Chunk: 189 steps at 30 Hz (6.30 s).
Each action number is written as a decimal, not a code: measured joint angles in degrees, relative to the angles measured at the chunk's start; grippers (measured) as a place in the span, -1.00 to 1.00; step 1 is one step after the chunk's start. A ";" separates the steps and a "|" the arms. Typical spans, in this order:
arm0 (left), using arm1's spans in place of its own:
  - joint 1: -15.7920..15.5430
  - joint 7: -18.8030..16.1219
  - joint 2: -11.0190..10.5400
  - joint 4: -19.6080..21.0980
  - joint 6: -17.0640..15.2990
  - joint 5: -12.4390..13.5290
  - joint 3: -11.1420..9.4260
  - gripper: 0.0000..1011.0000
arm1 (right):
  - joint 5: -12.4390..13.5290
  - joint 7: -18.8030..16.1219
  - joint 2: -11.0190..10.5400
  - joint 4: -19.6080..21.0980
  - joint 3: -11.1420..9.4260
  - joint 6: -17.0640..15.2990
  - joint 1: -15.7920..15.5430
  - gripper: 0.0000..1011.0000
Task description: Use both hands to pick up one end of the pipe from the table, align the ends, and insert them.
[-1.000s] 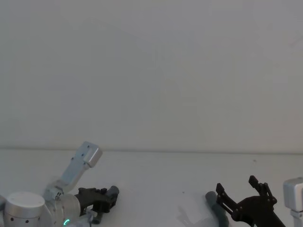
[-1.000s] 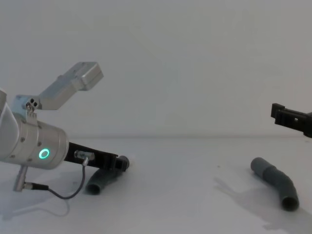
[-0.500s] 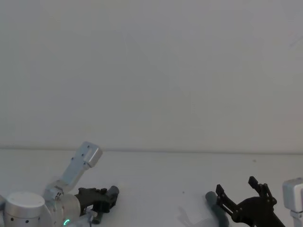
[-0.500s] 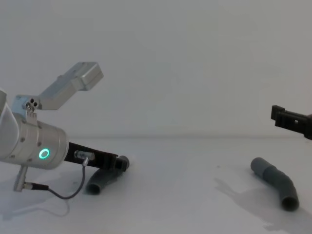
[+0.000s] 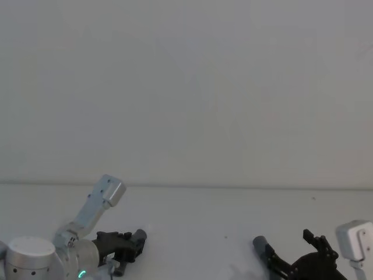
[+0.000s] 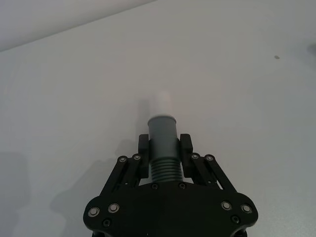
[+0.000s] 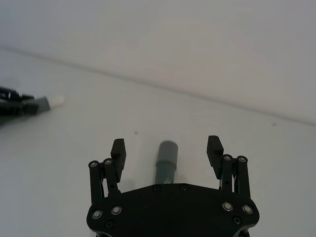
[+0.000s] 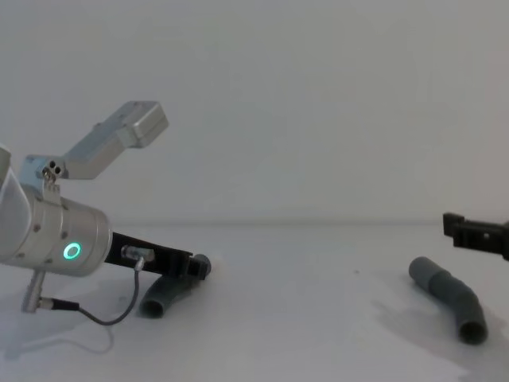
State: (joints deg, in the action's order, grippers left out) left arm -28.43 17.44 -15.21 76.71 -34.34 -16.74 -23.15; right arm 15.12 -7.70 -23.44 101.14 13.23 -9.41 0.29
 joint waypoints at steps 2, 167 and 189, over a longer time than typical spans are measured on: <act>0.00 0.00 0.00 0.00 0.00 0.00 0.00 -0.34 | 0.00 -0.32 -0.31 0.06 0.01 -1.45 0.21 0.98; 3.69 8.78 -9.89 16.08 1.57 5.40 -5.49 -0.34 | -1.66 -14.27 -4.49 -2.75 1.61 -6.39 1.05 -0.58; 1.43 16.73 -15.37 19.87 10.09 6.56 -8.39 -0.34 | 1.26 -20.36 -7.99 -4.69 -0.18 11.04 -1.09 -0.58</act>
State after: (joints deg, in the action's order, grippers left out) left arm -27.00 34.17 -30.58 96.58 -24.25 -10.18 -31.54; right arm 16.38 -28.05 -31.43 96.45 13.05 1.63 -0.79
